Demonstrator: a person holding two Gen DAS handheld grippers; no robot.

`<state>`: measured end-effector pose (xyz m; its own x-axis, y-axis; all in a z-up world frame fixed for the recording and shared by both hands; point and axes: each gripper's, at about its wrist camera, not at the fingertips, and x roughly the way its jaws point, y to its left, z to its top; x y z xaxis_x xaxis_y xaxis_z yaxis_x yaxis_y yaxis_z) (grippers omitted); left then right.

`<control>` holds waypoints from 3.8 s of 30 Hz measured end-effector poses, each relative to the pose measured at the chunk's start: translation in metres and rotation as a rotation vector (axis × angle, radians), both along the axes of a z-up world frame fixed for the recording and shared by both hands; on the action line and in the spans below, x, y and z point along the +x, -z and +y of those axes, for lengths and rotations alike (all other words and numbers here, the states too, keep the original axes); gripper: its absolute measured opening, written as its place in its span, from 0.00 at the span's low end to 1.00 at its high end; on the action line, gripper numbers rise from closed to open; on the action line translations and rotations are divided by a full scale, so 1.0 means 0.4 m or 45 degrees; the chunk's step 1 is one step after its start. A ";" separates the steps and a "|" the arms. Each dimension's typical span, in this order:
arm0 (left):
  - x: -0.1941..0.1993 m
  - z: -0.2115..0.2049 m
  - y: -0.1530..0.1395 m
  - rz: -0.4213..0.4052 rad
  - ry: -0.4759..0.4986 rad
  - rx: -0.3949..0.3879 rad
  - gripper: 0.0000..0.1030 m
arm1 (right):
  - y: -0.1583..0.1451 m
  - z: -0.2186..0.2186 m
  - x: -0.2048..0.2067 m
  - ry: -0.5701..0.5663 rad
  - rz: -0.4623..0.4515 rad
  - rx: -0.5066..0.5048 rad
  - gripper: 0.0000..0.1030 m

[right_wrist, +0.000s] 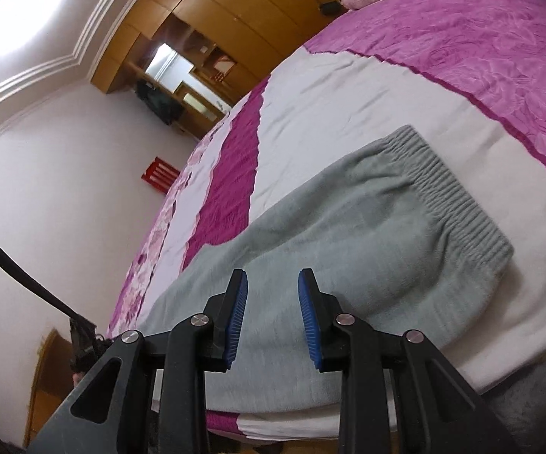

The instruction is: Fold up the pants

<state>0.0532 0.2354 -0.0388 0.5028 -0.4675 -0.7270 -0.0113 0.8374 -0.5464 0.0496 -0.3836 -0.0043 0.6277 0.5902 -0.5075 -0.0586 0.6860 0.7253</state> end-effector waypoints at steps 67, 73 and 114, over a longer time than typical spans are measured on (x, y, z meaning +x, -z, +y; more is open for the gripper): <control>0.377 -0.039 -0.097 -0.312 -0.211 0.216 0.05 | 0.013 -0.174 0.620 -0.139 -0.150 -0.338 0.11; 0.433 -0.022 -0.024 -0.089 -0.184 0.270 0.18 | 0.089 -0.189 0.642 -0.143 0.038 -0.335 0.27; 0.152 -0.002 0.022 -0.025 -0.619 -0.225 0.25 | 0.142 -0.212 0.374 0.157 0.148 0.204 0.54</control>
<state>0.1139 0.2345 -0.0476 0.7052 -0.2914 -0.6463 -0.3648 0.6325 -0.6833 0.1991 -0.4683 -0.0609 0.6429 0.5916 -0.4864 0.1083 0.5585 0.8224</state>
